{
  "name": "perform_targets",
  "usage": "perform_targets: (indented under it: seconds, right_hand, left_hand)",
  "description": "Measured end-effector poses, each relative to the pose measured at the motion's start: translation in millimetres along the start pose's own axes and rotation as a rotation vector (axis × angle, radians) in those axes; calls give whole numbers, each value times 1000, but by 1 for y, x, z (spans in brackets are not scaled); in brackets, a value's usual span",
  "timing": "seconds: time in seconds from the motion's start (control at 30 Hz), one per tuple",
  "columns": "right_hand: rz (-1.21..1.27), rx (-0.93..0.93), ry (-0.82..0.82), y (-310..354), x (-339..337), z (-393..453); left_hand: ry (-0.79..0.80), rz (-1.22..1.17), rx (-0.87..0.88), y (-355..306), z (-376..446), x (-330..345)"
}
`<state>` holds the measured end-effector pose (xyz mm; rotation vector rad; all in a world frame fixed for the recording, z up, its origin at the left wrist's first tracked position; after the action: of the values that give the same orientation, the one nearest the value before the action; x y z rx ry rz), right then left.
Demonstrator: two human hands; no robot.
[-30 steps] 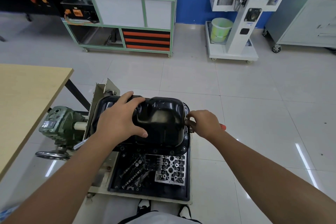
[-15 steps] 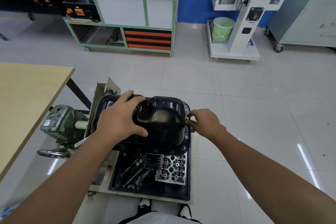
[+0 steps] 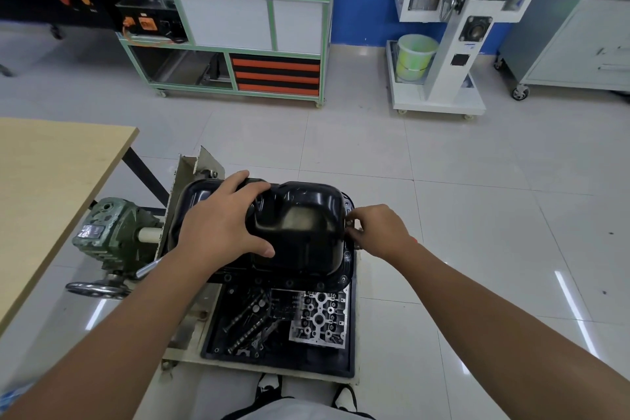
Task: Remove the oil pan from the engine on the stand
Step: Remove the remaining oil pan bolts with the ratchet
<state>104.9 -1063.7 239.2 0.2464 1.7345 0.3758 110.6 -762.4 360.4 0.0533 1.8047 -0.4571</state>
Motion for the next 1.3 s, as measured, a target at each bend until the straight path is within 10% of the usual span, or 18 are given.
perform_targets:
  seconds: [1.3]
  right_hand:
    - [219, -40, -119, -8, 18, -9]
  left_hand:
    - [-13, 18, 18, 3, 2, 2]
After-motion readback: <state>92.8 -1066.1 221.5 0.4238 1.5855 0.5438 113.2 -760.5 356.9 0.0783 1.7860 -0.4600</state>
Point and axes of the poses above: each hand's wrist, its own z-axis towards the middle knuckle, its own x-axis out of the palm, y = z × x, the point moved 1 cm from there along z, towards the middle knuckle, and after that the axes turned 9 degrees about y, right-handed, at the moved point
